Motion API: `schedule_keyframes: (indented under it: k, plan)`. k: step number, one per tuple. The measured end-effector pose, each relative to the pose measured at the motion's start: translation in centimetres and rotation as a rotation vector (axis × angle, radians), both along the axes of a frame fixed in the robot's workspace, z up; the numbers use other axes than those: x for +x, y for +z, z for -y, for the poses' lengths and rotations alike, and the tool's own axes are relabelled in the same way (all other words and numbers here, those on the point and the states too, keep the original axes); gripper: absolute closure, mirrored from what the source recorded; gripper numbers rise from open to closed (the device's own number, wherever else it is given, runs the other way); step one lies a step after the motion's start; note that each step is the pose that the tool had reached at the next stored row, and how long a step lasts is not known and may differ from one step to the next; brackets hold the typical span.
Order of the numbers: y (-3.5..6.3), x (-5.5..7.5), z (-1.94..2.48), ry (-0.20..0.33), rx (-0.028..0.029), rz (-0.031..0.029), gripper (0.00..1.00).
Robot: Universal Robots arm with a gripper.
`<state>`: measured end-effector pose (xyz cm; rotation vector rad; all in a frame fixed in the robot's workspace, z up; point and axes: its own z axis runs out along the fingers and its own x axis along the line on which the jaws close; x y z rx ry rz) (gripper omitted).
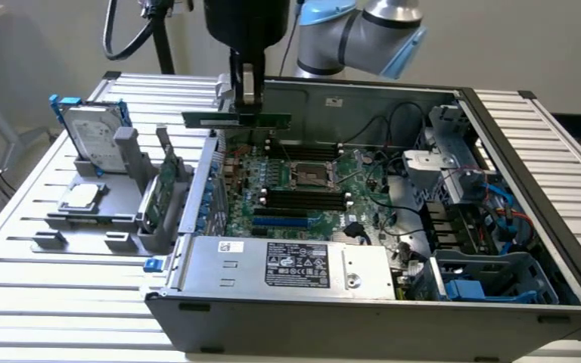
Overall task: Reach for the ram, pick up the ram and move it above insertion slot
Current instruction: 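Pick up the ram and move it above insertion slot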
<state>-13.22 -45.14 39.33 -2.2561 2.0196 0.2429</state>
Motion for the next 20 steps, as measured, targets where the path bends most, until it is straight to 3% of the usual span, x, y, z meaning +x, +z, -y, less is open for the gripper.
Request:
schedule_keyframes:
  k: [10,20]
  plan:
    - [-0.92,3.4,-2.91,0.000,-0.0141,-0.0001,0.86]
    - [-1.68,6.9,-4.59,0.000,-0.0224,0.0000,0.86]
